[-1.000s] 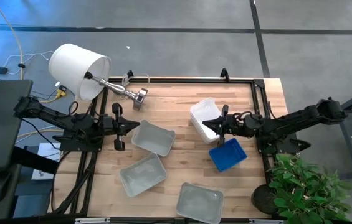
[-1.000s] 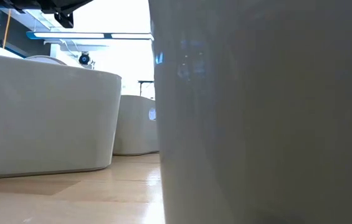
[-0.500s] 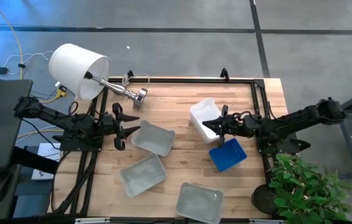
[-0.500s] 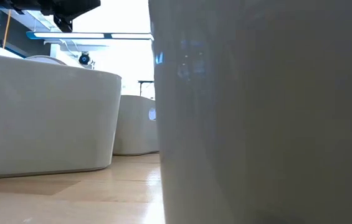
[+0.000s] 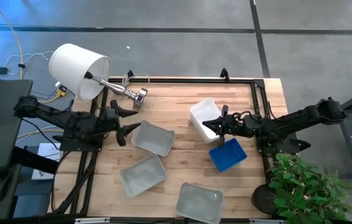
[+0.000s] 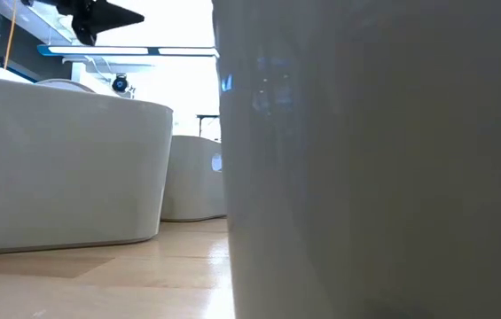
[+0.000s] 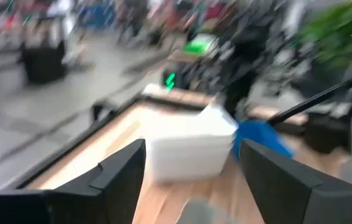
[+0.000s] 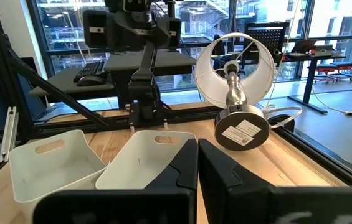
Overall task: Stack baskets by color
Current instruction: Stack the top gray bin on top of the left gray bin
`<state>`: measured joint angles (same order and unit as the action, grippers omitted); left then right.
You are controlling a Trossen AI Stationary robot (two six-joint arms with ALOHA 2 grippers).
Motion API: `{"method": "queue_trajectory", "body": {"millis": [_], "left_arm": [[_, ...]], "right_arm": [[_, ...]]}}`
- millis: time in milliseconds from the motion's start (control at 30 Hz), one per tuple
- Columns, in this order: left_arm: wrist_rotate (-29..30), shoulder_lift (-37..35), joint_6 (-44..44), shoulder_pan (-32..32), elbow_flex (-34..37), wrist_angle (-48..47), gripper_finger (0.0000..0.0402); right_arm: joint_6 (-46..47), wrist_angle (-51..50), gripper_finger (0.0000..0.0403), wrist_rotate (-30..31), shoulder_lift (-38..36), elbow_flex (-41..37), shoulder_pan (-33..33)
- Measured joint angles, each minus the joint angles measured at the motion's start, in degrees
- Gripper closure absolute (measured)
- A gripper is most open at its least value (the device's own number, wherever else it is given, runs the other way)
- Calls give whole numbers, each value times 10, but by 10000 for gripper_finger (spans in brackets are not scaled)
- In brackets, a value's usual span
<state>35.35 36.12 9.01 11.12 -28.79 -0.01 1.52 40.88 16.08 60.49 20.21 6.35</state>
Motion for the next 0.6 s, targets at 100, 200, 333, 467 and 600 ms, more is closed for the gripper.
{"method": "queue_trajectory", "body": {"millis": [100,200,333,467,600], "left_arm": [[40,45,86,-6,-67,-133,158],[21,104,171,-23,-131,-283,158],[-52,190,286,-49,-199,-461,158],[-65,253,308,-62,-223,-528,158],[-90,291,296,-83,-214,-523,158]], "right_arm": [[0,0,403,0,0,0,0],[3,0,403,0,0,0,0],[10,0,403,0,0,0,0],[10,0,403,0,0,0,0],[10,-9,403,0,0,0,0]]}}
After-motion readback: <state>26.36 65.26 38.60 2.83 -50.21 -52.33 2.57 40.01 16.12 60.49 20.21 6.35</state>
